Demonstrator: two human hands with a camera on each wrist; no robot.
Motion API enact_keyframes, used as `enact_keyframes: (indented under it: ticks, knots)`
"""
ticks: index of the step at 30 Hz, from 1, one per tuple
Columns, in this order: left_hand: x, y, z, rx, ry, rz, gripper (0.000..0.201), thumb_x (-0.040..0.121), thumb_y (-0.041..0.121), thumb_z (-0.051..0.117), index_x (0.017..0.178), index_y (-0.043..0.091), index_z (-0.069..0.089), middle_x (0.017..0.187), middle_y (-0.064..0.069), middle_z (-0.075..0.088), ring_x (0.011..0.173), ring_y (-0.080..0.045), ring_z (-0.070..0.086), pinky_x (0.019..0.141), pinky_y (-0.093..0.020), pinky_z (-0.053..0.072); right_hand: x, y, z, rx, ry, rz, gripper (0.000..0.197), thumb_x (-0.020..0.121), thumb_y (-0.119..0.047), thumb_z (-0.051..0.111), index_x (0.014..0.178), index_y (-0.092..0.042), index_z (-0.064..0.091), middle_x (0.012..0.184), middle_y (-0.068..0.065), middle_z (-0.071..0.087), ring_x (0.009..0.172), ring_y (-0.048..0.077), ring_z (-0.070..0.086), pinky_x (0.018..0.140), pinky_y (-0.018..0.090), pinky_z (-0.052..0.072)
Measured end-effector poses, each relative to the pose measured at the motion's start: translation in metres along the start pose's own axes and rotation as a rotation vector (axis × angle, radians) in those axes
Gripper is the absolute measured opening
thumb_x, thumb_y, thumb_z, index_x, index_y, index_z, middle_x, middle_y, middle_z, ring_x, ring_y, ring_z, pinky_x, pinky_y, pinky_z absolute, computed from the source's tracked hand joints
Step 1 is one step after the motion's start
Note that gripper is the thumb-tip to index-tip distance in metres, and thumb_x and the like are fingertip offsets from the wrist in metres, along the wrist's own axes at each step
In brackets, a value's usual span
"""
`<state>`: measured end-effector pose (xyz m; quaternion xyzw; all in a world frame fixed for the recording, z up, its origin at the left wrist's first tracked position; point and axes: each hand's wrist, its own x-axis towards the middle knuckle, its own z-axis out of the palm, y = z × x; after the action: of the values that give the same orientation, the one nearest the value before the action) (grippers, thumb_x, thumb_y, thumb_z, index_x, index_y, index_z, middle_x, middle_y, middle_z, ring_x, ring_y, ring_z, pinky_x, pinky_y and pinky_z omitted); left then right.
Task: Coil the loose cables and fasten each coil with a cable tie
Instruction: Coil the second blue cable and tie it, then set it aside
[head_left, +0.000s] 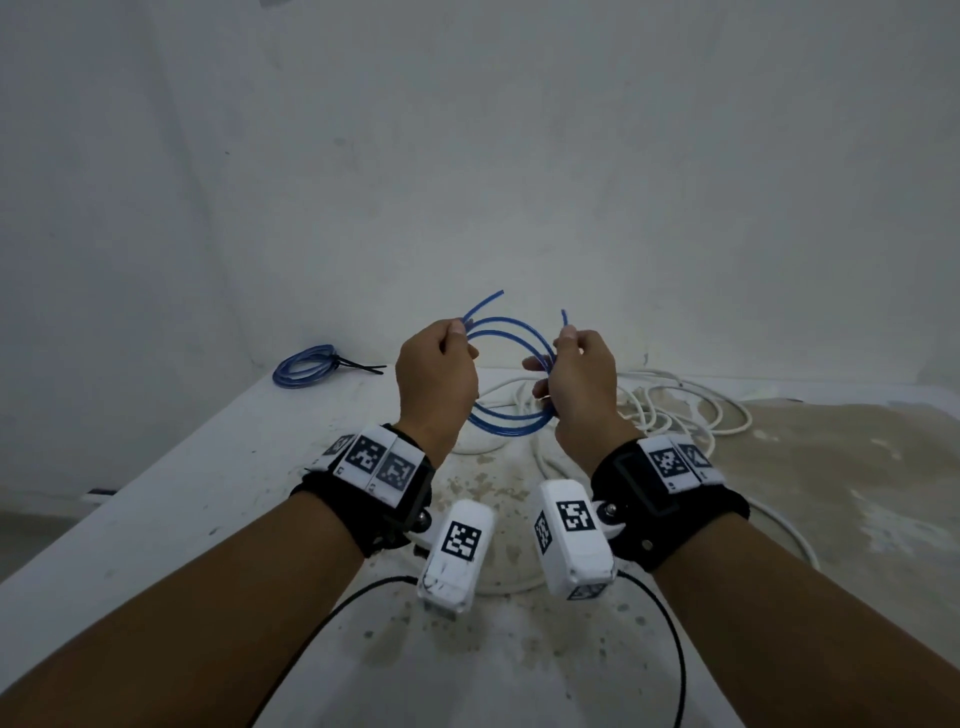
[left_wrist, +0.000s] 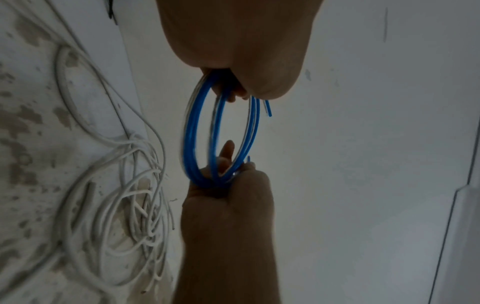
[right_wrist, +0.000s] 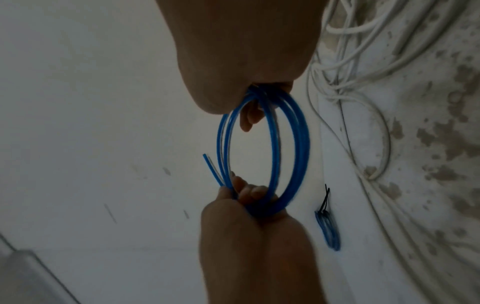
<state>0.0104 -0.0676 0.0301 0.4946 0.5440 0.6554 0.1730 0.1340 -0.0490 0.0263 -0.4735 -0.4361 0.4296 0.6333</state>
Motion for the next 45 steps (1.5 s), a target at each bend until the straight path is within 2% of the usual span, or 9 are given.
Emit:
enact_keyframes:
  ticks: [3,9,15,19,22,28,32,35,45]
  knots:
    - [0.003,0.002,0.002,-0.106,-0.02,-0.098,0.029,0.104,0.022,0.044,0.097,0.014,0.071,0.075,0.0,0.062,0.058,-0.014,0.051,0.047,-0.024,0.044,-0.004,0.005,-0.001,-0.151,-0.064,-0.111,0.024,0.106,-0.033,0.038,0.1,-0.014,0.052,0.065,0.004,0.064,0.043,0.015,0.043,0.043,0.025,0.037]
    - [-0.004,0.0,0.0,-0.077,-0.163,-0.054,0.025,0.104,0.022,0.044,0.1,0.017,0.068,0.078,0.001,0.068,0.045,-0.012,0.046,0.047,-0.025,0.042,-0.004,0.002,-0.003,0.096,-0.059,0.038,0.022,0.106,-0.029,0.043,0.102,-0.01,0.054,0.065,0.005,0.052,0.042,0.014,0.039,0.042,0.023,0.042]
    - [0.003,0.002,-0.011,-0.024,-0.168,0.051,0.025,0.104,0.023,0.044,0.111,0.016,0.066,0.092,0.001,0.074,0.051,-0.015,0.063,0.047,-0.027,0.048,-0.003,0.004,-0.009,-0.007,-0.188,-0.048,0.022,0.105,-0.029,0.046,0.099,-0.01,0.056,0.064,0.006,0.054,0.04,0.016,0.039,0.04,0.025,0.039]
    - [0.0,-0.002,-0.011,-0.016,-0.169,0.065,0.024,0.104,0.023,0.045,0.108,0.018,0.068,0.086,-0.001,0.074,0.048,-0.014,0.058,0.047,-0.025,0.045,-0.002,0.001,-0.012,0.244,-0.121,0.134,0.023,0.106,-0.029,0.044,0.101,-0.009,0.055,0.068,0.007,0.055,0.045,0.015,0.042,0.054,0.031,0.056]
    - [-0.008,-0.006,-0.003,0.043,-0.166,0.111,0.024,0.103,0.026,0.046,0.107,0.022,0.069,0.078,0.003,0.071,0.05,-0.013,0.053,0.053,-0.026,0.045,-0.002,-0.003,-0.008,0.358,-0.111,0.206,0.025,0.107,-0.031,0.041,0.1,-0.011,0.054,0.071,0.006,0.06,0.045,0.014,0.045,0.05,0.027,0.052]
    - [0.009,-0.001,-0.008,-0.139,-0.132,-0.091,0.027,0.104,0.021,0.044,0.105,0.012,0.069,0.087,-0.003,0.074,0.049,-0.011,0.058,0.045,-0.024,0.043,-0.003,0.005,-0.011,0.038,-0.207,-0.002,0.023,0.106,-0.029,0.042,0.094,-0.014,0.054,0.063,0.005,0.057,0.038,0.017,0.036,0.042,0.026,0.033]
    - [-0.003,-0.001,-0.014,0.054,-0.275,0.109,0.024,0.104,0.022,0.044,0.106,0.013,0.067,0.086,0.0,0.074,0.049,-0.02,0.065,0.045,-0.025,0.049,0.001,0.004,-0.009,0.137,-0.138,0.102,0.025,0.106,-0.029,0.044,0.089,-0.013,0.054,0.064,0.004,0.051,0.041,0.014,0.033,0.042,0.024,0.033]
    - [-0.009,-0.005,-0.017,0.071,-0.297,0.121,0.023,0.104,0.022,0.045,0.107,0.012,0.066,0.086,0.0,0.074,0.048,-0.022,0.066,0.046,-0.025,0.051,0.003,0.0,-0.011,0.188,-0.124,0.138,0.024,0.105,-0.029,0.044,0.093,-0.013,0.057,0.064,0.003,0.051,0.042,0.013,0.036,0.044,0.024,0.045]
    - [0.006,0.001,-0.021,0.107,-0.304,0.132,0.024,0.103,0.015,0.046,0.096,0.006,0.067,0.084,-0.003,0.073,0.049,-0.013,0.063,0.049,-0.019,0.048,-0.004,0.014,-0.015,-0.277,-0.328,-0.224,0.024,0.103,-0.03,0.048,0.085,-0.015,0.053,0.058,0.003,0.057,0.04,0.014,0.041,0.042,0.023,0.03]
